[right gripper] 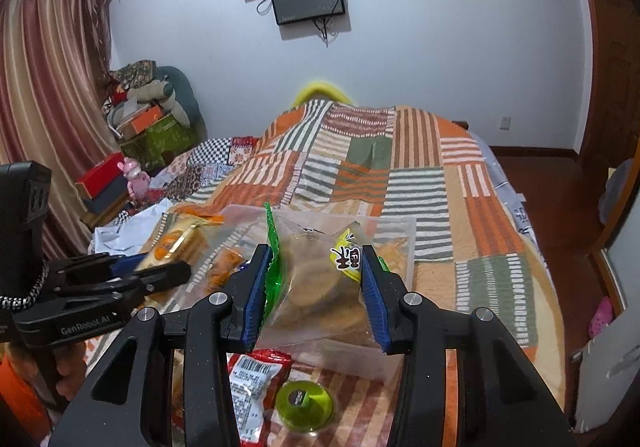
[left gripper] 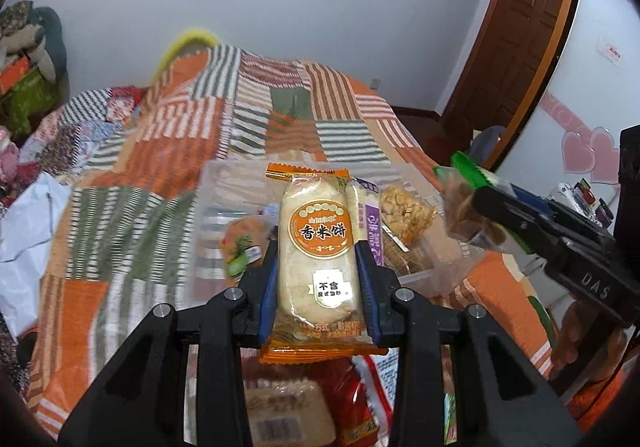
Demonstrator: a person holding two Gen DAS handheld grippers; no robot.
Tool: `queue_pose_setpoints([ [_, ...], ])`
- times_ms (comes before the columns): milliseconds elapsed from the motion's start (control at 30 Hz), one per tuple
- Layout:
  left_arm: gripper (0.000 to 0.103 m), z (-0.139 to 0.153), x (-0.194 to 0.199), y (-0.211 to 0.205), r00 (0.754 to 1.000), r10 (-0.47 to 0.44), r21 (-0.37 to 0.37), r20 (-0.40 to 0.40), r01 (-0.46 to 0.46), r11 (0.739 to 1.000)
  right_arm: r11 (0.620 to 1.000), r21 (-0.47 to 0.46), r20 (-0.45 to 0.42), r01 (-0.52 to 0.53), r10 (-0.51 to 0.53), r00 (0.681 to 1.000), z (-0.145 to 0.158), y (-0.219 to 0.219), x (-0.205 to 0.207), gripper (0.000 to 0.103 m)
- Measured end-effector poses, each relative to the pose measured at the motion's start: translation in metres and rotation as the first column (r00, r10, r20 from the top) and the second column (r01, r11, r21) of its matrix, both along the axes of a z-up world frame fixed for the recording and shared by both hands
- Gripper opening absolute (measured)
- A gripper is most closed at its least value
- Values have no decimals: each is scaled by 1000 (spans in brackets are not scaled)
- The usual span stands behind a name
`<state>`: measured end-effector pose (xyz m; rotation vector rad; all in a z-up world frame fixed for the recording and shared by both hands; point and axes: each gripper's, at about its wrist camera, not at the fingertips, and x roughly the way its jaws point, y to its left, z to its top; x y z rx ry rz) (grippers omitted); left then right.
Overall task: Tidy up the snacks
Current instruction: 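Carry both snacks into the clear box and open both tools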
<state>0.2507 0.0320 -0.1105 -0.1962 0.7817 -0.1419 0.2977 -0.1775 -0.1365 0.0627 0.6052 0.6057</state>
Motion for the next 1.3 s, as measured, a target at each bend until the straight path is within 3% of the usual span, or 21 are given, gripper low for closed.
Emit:
queue_pose_setpoints([
  [500,35,-31,44,-15,998,-1,33,-62,3,999,998,-66,-32,-22,20,999,-20,17,22,40],
  [800,36,-36,46,-16,998,2,57,-69,2,998,998,-40,-120,-41,36,992,-34,14,34,38],
  [867,42,-35,45,-16,997,6,56,-76,-2,998,998,-44,-120,-41,35,992,-32,12,32,38],
  [933,56,-32,41,-15,997,7,41,-74,-4,999,998,-55,-111,-40,34,993,-29,13,28,38],
  [1000,61,-27,36,-15,998,10,39,-57,-7,999,997,-64,-103,-41,34,994,-26,11,25,38],
  [1233,63,-4,10,-15,1000,-1,64,-10,1,998,997,-56,-87,-47,42,995,-14,1,10,46],
  [1300,68,2,1,-13,1000,1,67,-2,-1,998,997,-54,-79,-47,43,996,-11,-1,4,52],
])
